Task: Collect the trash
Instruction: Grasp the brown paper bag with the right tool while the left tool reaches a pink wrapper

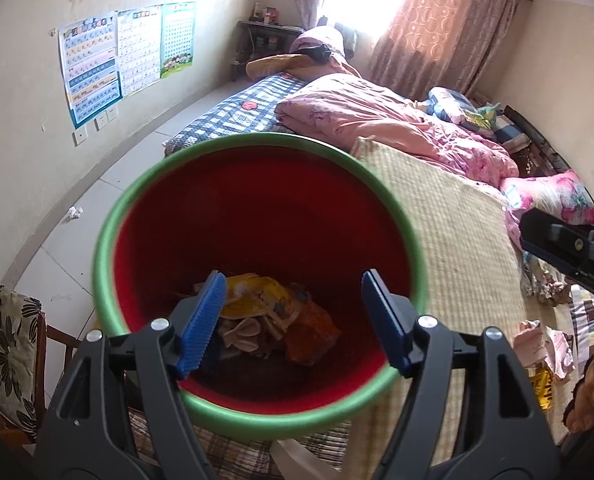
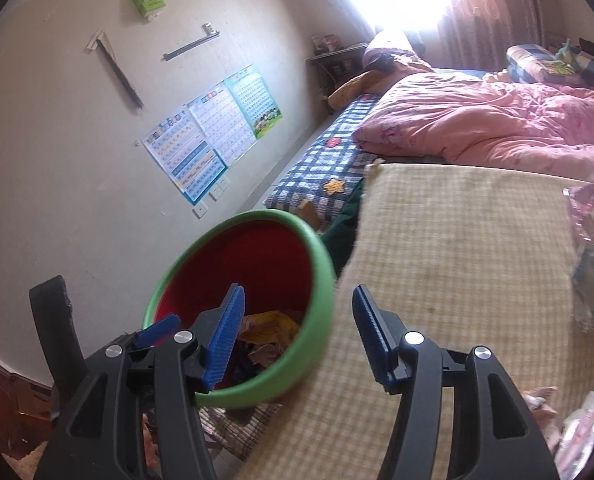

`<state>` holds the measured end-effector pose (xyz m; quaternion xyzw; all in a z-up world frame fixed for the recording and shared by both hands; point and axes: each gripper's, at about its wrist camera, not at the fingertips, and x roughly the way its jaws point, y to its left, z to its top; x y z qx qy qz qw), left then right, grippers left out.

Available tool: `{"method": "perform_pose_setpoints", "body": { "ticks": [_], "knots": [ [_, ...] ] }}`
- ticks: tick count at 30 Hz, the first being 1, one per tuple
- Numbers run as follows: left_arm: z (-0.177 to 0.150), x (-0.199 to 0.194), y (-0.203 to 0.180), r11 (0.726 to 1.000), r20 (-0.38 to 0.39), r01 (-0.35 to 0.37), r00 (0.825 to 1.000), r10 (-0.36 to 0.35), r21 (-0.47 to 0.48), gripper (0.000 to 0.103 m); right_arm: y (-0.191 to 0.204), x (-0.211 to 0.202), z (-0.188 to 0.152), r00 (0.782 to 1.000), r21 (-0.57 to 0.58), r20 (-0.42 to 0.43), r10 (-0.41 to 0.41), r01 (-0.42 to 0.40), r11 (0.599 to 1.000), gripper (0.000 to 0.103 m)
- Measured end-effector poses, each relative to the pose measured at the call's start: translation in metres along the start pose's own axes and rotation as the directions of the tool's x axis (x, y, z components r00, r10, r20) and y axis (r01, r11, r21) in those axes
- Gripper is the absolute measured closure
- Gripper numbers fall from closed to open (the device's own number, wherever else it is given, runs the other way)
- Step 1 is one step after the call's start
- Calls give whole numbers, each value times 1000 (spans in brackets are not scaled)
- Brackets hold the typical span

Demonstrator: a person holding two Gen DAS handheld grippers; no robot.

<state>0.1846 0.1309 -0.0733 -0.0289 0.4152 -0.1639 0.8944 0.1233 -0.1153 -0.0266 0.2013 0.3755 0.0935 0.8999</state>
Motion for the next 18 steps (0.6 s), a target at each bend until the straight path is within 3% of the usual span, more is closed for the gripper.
{"method": "perform_pose_setpoints", "body": {
  "ticks": [12, 18],
  "knots": [
    [-37, 1, -100, 995, -61, 79, 995, -75, 64, 34, -97, -74, -21, 995, 73, 10, -96, 95, 993, 43],
    [-54, 3, -148, 989, -95, 134, 987, -127, 66, 33, -166, -109, -40, 978, 112, -16, -206, 206, 972, 43]
  ]
}}
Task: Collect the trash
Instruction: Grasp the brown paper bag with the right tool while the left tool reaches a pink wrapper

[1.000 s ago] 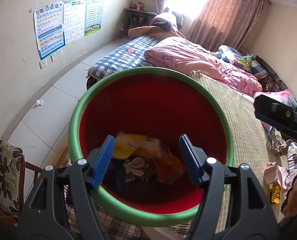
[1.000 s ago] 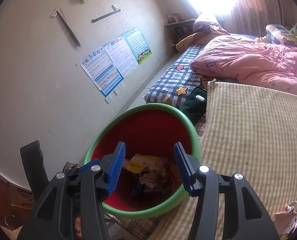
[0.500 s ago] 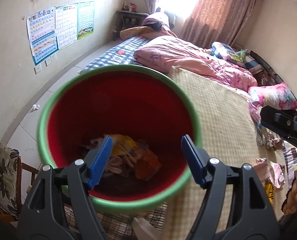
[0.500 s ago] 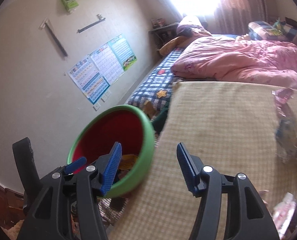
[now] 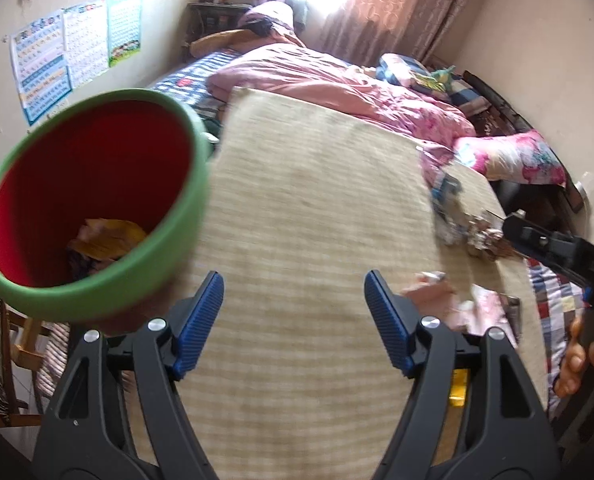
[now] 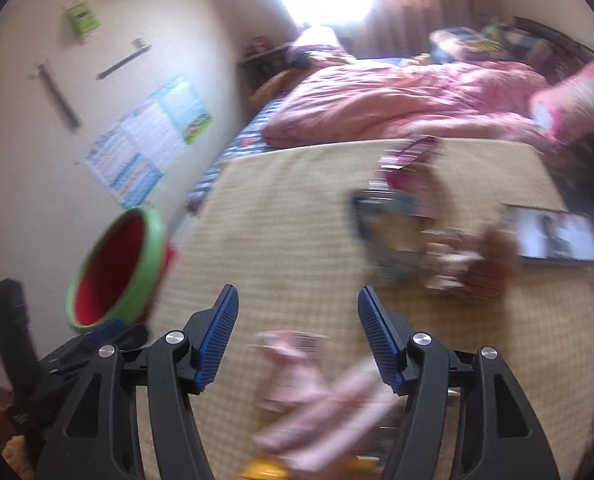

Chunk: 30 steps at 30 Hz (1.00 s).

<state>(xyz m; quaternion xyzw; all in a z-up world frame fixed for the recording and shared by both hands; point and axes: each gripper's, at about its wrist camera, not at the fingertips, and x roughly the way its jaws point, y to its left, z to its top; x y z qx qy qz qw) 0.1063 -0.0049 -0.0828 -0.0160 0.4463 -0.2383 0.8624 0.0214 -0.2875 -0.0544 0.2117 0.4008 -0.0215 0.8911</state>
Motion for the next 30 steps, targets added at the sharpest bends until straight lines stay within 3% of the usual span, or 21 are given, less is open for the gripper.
{"method": "perform_pose_setpoints", "body": {
  "ticks": [5, 9, 16, 30],
  "knots": [
    [-4, 3, -54, 993, -11, 99, 995, -99, 70, 30, -58, -17, 4, 993, 33, 49, -108, 107, 994, 43],
    [-11, 19, -105, 970, -65, 185, 982, -177, 156, 29, -90, -10, 11, 990, 59, 35, -139, 136, 989, 43],
    [-28, 66, -136, 972, -206, 187, 966, -155, 145, 29, -119, 11, 10, 994, 89, -24, -111, 112, 990, 43],
    [-33, 78, -148, 962, -287, 196, 948, -137, 190, 30, -116, 49, 22, 993, 12, -96, -72, 74, 997, 40]
  ]
}}
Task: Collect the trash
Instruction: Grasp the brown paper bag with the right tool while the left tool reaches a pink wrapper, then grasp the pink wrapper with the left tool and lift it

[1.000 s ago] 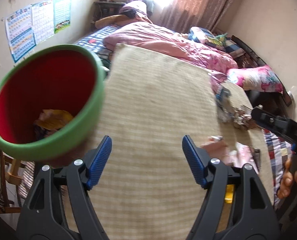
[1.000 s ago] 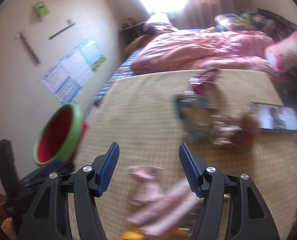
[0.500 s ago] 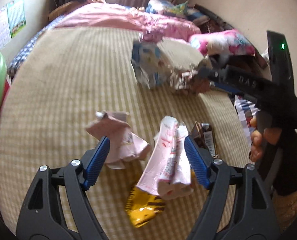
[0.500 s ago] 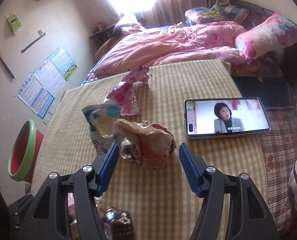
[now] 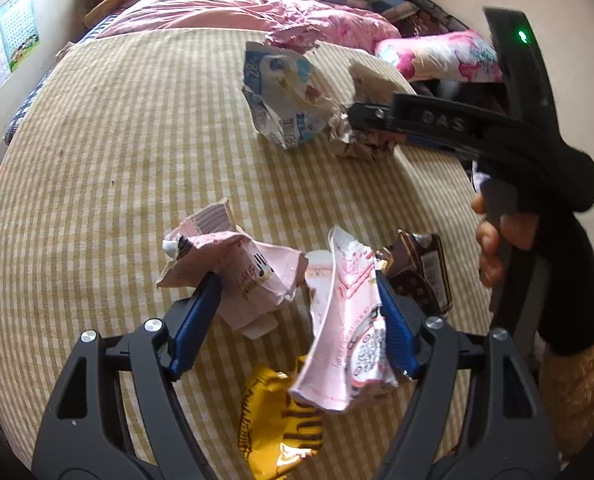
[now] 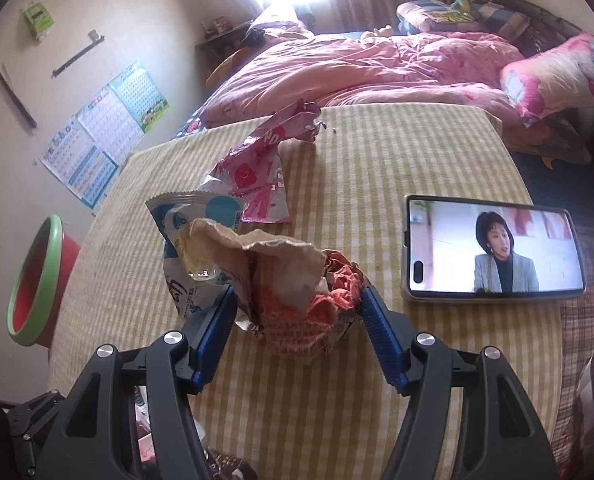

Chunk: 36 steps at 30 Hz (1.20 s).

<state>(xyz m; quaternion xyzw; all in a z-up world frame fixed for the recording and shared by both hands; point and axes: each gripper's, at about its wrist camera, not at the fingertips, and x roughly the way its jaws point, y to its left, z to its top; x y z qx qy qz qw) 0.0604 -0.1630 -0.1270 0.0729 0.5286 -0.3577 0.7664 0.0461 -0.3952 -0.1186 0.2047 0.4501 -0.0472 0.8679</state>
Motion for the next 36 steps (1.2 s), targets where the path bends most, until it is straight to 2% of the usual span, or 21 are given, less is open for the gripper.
{"method": "perform_pose_setpoints", "body": {
  "ticks": [3, 5, 7, 11, 14, 20, 24, 27, 33, 36],
  "knots": [
    [-1, 1, 5, 1000, -11, 8, 1000, -8, -8, 31, 1, 0, -2, 1000, -19, -3, -5, 5, 1000, 40],
    [-4, -4, 7, 1000, -1, 11, 1000, -11, -23, 43, 3, -2, -3, 1000, -32, 3, -8, 9, 999, 47],
    [-5, -11, 9, 999, 15, 21, 1000, -20, -36, 50, 5, -7, -5, 1000, -40, 15, -9, 10, 999, 55],
    [-2, -32, 13, 999, 82, 15, 997, -12, -41, 68, 13, -26, -3, 998, -40, 61, 22, -19, 999, 61],
    [-1, -53, 19, 998, 155, 19, 988, -11, -56, 70, 28, -47, -1, 993, -74, 110, 52, -44, 996, 61],
    [-7, -70, 51, 988, 206, -24, 977, 55, -151, 70, 67, -69, 2, 981, -162, 135, 141, -118, 980, 61],
    [-16, -72, 75, 975, 188, -62, 977, 104, -215, 69, 89, -64, -2, 978, -201, 99, 185, -162, 966, 61],
    [-24, -66, 89, 963, 150, -82, 981, 124, -258, 60, 106, -48, -10, 978, -239, 42, 206, -190, 952, 61],
    [-34, -70, 98, 957, 134, -107, 980, 147, -270, 43, 122, -11, -32, 982, -279, -76, 170, -185, 942, 57],
    [-33, -70, 98, 960, 134, -116, 979, 154, -254, 42, 122, -1, -39, 983, -280, -111, 148, -173, 944, 46]
  ]
}}
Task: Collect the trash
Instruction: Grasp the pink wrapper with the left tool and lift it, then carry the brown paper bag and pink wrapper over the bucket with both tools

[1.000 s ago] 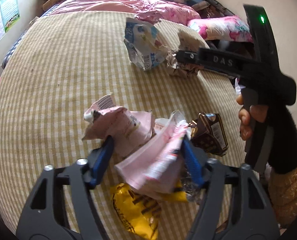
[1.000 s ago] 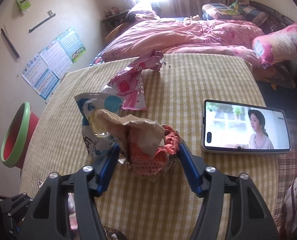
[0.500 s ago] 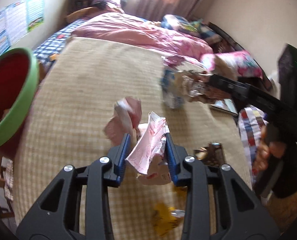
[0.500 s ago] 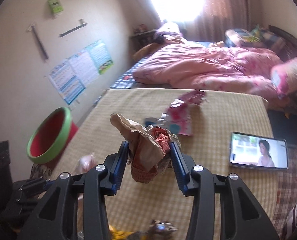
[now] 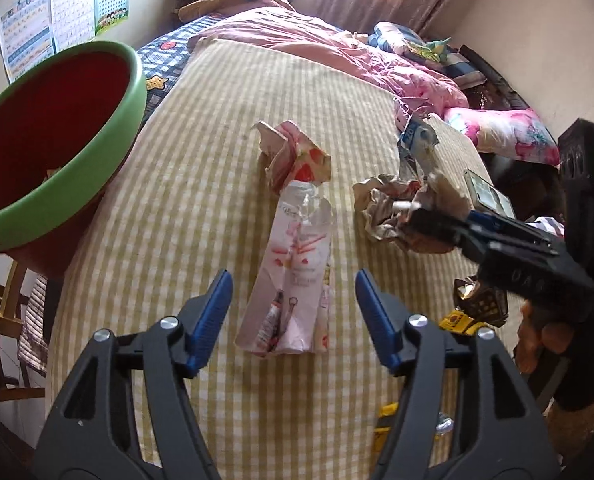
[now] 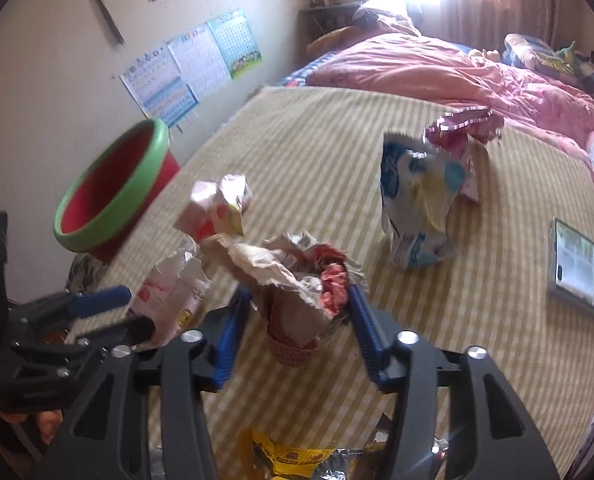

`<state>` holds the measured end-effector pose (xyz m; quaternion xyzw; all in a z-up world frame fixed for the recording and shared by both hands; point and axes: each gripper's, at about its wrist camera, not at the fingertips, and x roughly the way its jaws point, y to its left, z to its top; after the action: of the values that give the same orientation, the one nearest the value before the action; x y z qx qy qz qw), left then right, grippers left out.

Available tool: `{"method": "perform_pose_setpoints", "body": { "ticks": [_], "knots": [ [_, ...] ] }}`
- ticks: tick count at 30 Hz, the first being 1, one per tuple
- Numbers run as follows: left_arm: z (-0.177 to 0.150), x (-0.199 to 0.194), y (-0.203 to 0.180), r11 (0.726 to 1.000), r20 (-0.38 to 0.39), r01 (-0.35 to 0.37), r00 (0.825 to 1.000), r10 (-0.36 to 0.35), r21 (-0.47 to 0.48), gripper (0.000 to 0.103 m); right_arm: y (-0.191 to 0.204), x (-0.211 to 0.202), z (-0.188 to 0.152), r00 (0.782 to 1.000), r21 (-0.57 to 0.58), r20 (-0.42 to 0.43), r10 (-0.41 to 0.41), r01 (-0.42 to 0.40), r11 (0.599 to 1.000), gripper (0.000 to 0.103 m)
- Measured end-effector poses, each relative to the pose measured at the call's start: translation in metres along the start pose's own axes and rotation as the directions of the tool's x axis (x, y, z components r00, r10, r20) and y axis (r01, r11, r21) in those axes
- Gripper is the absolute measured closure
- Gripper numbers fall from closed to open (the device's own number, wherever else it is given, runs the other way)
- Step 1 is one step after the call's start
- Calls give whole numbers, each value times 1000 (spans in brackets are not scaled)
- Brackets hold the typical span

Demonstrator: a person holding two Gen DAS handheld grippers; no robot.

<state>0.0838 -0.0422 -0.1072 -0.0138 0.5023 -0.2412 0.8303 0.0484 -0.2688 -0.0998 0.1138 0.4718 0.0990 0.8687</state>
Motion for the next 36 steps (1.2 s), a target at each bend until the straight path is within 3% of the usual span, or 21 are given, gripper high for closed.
{"method": "perform_pose_setpoints", "body": {
  "ticks": [3, 6, 9, 11, 13, 14, 18, 19, 27, 36],
  "knots": [
    [-1, 10, -1, 1000, -19, -18, 1000, 19, 12, 42, -3, -1, 1, 1000, 15, 1, 0, 0, 1000, 41],
    [-5, 24, 2, 1000, -54, -27, 998, 28, 7, 42, -5, 1, 2, 1000, 22, -7, -9, 9, 1000, 28],
    [-8, 28, -1, 998, -59, -46, 997, 47, 30, 42, -4, 12, -1, 998, 2, -44, -36, 36, 999, 26],
    [-7, 28, -3, 998, -54, -50, 997, 52, 34, 59, -5, 17, -4, 998, 11, -45, -38, 38, 999, 45],
    [-6, 23, 1, 998, -31, -60, 998, 60, 9, 63, -5, 17, -5, 998, 7, -35, -50, 50, 999, 61],
    [-6, 20, 3, 998, -16, -63, 998, 63, 0, 65, -5, 16, -5, 999, 8, -34, -42, 42, 999, 63],
    [-2, 1, 7, 997, 57, -77, 995, 78, -14, 68, -2, 1, 0, 1000, 21, 21, -12, 12, 1000, 64],
    [0, -3, 7, 997, 70, -78, 994, 79, -15, 73, 0, -2, 2, 999, 24, 33, -6, 5, 1000, 64],
    [20, -41, 11, 997, 198, -72, 977, 76, -26, 73, 26, -17, 12, 996, -5, 71, 54, -54, 999, 64],
    [31, -59, 33, 993, 243, -90, 964, 106, -74, 73, 60, -29, 26, 990, -42, 120, 74, -69, 997, 64]
  ]
}}
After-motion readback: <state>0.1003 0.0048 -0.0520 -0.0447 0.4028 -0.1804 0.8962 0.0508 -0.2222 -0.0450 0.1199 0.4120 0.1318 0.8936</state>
